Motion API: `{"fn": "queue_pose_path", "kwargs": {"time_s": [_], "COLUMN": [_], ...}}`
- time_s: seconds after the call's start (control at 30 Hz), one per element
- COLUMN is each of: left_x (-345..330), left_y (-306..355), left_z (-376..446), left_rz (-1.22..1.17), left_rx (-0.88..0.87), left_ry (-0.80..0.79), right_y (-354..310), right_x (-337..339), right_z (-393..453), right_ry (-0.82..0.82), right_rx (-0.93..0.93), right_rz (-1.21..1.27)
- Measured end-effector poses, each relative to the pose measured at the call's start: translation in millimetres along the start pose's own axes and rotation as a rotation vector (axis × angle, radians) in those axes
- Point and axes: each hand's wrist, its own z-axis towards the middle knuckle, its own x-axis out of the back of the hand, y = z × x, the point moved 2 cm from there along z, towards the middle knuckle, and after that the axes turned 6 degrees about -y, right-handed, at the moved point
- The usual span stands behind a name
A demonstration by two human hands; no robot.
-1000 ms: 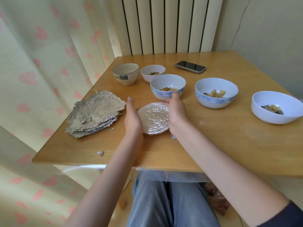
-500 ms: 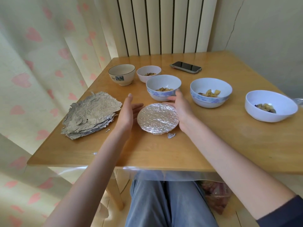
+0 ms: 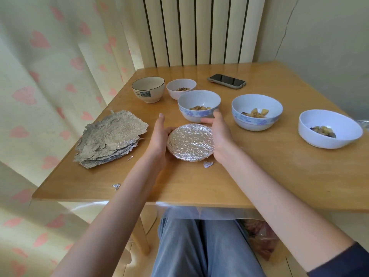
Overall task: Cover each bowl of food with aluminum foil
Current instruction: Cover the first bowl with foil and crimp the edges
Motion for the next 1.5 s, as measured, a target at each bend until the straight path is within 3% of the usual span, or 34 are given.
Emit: {"fn": "queue_pose_path", "kwargs": {"time_s": [0.23, 0.3, 0.4, 0.5, 0.63, 0.73, 0.83, 1.1, 1.23, 1.5], "left_x": [-1, 6, 27, 38, 16, -17, -34, -27, -13, 4], "left_y": [0, 2, 0, 8, 31, 40, 36, 32, 33, 32], "left_z": [-4, -2, -2, -13, -25, -18, -3, 2, 3, 6], "left_rz": [0.048, 0.302, 0.588, 0.738, 1.3, 1.673, 1.834, 1.553, 1.341, 1.143], "left_rx": [-0.013, -0.12, -0.379, -0.522, -0.426, -0.345, -0.274, -0.289, -0.279, -0.268], "left_ry": [-0.069, -0.005, 0.09, -0.122, -0.504, -0.598, -0.609, -0.466, -0.467, -0.553], "right_y": [-3, -3, 0, 7, 14, 23, 27, 29, 21, 9], "right_x": [-1, 5, 25, 52, 72, 71, 72, 65, 50, 28], "right_z": [3, 2, -12, -31, -60, -71, -72, -76, -74, -61], "right_ry": [-0.057, -0.08, 0.034, 0.111, 0.022, -0.051, -0.027, -0.005, -0.008, -0.048], "right_rx": [0.021, 0.102, 0.362, 0.503, 0.542, 0.577, 0.619, 0.734, 0.85, 0.933], "right_rz": [-0.037, -0.078, -0.259, -0.395, -0.723, -0.83, -0.79, -0.736, -0.785, -0.801]}}
